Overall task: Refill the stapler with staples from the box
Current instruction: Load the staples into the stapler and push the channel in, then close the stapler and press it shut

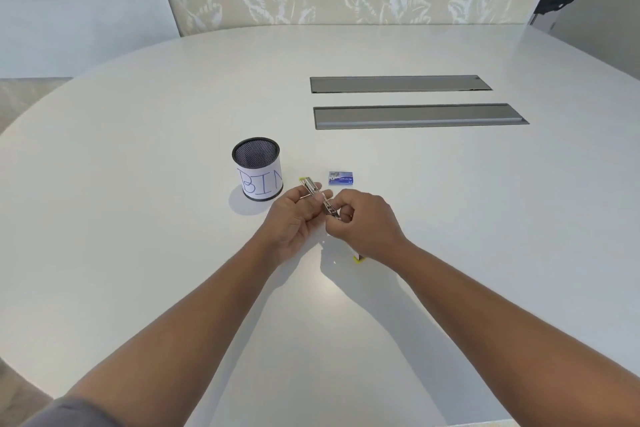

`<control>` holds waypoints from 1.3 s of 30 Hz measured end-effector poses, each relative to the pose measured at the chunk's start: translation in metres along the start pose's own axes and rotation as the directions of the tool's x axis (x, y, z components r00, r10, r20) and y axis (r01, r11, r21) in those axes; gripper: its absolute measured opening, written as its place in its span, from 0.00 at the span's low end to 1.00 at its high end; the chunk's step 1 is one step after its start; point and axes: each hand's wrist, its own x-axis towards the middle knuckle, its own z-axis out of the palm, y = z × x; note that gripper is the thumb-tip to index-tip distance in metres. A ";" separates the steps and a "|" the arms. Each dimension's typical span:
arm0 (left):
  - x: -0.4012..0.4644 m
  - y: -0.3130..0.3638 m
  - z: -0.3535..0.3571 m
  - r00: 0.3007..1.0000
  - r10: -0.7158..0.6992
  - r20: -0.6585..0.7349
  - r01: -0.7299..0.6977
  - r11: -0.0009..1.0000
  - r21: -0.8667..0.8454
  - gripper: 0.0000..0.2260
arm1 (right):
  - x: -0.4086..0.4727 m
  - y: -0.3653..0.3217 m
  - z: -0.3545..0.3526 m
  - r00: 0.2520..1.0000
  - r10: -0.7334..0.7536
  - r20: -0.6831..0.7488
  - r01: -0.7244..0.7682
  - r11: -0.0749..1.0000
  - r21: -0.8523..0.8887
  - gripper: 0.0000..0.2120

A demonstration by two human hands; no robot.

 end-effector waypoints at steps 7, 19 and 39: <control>-0.002 0.006 -0.002 0.999 0.015 -0.044 -0.018 0.998 -0.057 0.12 | -0.003 0.010 -0.005 0.989 0.004 0.151 -0.028 0.986 0.163 0.13; -0.008 0.008 -0.010 1.000 -0.003 -0.010 0.004 0.998 0.070 0.12 | 0.008 0.017 -0.028 0.990 0.025 0.136 -0.097 0.827 0.554 0.08; -0.034 0.014 0.009 0.968 -0.147 0.205 0.056 0.918 0.393 0.12 | 0.026 -0.018 -0.004 0.906 0.168 0.388 -0.414 0.531 0.739 0.17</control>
